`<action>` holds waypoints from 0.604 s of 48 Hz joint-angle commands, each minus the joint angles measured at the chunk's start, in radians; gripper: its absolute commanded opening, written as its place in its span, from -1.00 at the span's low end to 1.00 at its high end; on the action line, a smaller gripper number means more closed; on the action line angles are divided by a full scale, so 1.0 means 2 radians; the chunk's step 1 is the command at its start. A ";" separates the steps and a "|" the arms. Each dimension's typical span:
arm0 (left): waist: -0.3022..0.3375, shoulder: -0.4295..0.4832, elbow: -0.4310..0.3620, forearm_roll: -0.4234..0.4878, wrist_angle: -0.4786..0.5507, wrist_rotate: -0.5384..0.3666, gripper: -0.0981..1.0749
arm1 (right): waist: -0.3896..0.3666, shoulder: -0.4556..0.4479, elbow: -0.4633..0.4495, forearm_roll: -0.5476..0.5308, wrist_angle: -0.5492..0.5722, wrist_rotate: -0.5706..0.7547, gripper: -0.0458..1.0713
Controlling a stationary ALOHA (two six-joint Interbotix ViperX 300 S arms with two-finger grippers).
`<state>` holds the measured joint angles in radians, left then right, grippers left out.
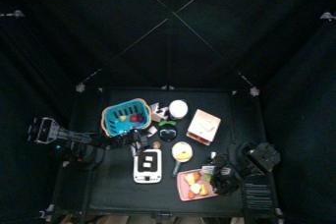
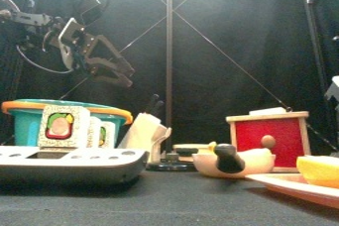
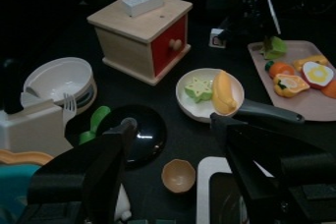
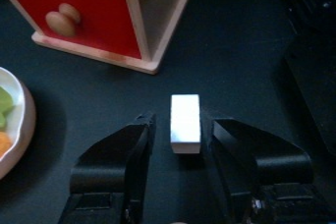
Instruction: Grab white sushi piece
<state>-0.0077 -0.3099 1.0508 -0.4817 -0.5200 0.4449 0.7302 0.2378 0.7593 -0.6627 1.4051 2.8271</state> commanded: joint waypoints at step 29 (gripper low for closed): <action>-0.007 -0.032 0.013 0.005 0.056 0.001 0.82 | 0.002 -0.115 0.006 -0.100 0.063 -0.011 0.50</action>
<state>-0.0169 -0.3574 1.0784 -0.4786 -0.4188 0.4449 0.7332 0.0522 0.7747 -0.7977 1.5232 2.8041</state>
